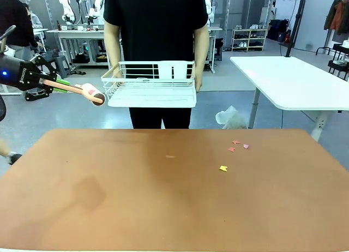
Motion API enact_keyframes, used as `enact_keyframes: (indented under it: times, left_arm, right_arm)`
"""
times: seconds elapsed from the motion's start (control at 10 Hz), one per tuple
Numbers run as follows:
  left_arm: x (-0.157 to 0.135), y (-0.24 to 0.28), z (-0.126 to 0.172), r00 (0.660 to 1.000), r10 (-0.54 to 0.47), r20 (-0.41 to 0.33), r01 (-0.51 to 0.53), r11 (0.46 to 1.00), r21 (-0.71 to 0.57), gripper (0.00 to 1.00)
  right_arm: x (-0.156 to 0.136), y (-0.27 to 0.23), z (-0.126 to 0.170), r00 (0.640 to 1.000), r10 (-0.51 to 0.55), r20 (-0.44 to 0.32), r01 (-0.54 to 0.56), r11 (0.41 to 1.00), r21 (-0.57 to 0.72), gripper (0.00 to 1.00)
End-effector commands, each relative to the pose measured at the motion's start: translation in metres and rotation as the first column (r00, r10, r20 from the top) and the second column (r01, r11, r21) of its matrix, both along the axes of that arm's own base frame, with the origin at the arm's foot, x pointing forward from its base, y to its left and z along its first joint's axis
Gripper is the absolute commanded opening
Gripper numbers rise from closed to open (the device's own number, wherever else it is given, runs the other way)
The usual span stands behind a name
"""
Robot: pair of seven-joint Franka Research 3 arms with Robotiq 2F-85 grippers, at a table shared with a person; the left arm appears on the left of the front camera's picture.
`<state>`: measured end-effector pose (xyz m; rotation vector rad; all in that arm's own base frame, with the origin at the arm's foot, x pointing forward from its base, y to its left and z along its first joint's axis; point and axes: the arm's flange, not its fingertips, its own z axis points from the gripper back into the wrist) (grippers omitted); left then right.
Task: Clean the table.
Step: Clean the table with the Lint Roller when the human lifts the Dish drying rack.
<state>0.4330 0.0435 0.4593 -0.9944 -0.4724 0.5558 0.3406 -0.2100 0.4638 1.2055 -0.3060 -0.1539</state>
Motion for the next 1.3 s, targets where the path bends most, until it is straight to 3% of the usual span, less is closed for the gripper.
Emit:
enact_keyframes:
  times: [0.0, 0.1, 0.2, 0.3, 0.5, 0.6, 0.8, 1.0, 1.1, 1.2]
  left_arm:
    - [0.014, -0.019, 0.013, 0.991, -0.125, -0.038, 0.126, 0.991, 0.044, 0.21]
    - [0.032, -0.041, 0.024, 0.969, -0.235, -0.070, 0.241, 0.965, 0.098, 0.21]
    - [0.051, -0.071, 0.024, 0.923, -0.363, -0.127, 0.378, 0.918, 0.118, 0.21]
    - [0.078, -0.106, 0.017, 0.847, -0.488, -0.214, 0.523, 0.836, 0.166, 0.21]
    - [0.123, -0.169, -0.005, 0.757, -0.593, -0.276, 0.647, 0.740, 0.183, 0.21]
    - [0.132, -0.199, -0.023, 0.727, -0.627, -0.280, 0.684, 0.700, 0.208, 0.21]
    - [0.139, -0.235, -0.046, 0.711, -0.640, -0.291, 0.700, 0.685, 0.204, 0.21]
    - [0.133, -0.238, -0.044, 0.728, -0.632, -0.265, 0.683, 0.704, 0.195, 0.21]
    - [0.138, -0.246, -0.058, 0.697, -0.654, -0.294, 0.713, 0.675, 0.189, 0.21]
    - [0.138, -0.246, -0.058, 0.697, -0.654, -0.294, 0.713, 0.675, 0.189, 0.21]
  right_arm:
    - [-0.003, 0.001, 0.002, 1.000, 0.005, 0.023, -0.006, 1.000, 0.005, 1.00]
    - [-0.003, 0.001, 0.002, 1.000, 0.005, 0.023, -0.006, 1.000, 0.005, 1.00]
    - [-0.003, 0.001, 0.002, 1.000, 0.005, 0.023, -0.006, 1.000, 0.005, 1.00]
    - [-0.003, 0.001, 0.002, 1.000, 0.005, 0.023, -0.006, 1.000, 0.005, 1.00]
    - [-0.003, 0.001, 0.002, 1.000, 0.005, 0.023, -0.006, 1.000, 0.005, 1.00]
    - [-0.003, 0.001, 0.002, 1.000, 0.005, 0.023, -0.006, 1.000, 0.005, 1.00]
    - [-0.003, 0.001, 0.002, 1.000, 0.005, 0.023, -0.006, 1.000, 0.005, 1.00]
    - [-0.003, 0.001, 0.002, 1.000, 0.005, 0.023, -0.006, 1.000, 0.005, 1.00]
    - [-0.003, 0.001, 0.002, 1.000, 0.005, 0.023, -0.006, 1.000, 0.005, 1.00]
    - [-0.003, 0.001, 0.002, 1.000, 0.005, 0.023, -0.006, 1.000, 0.005, 1.00]
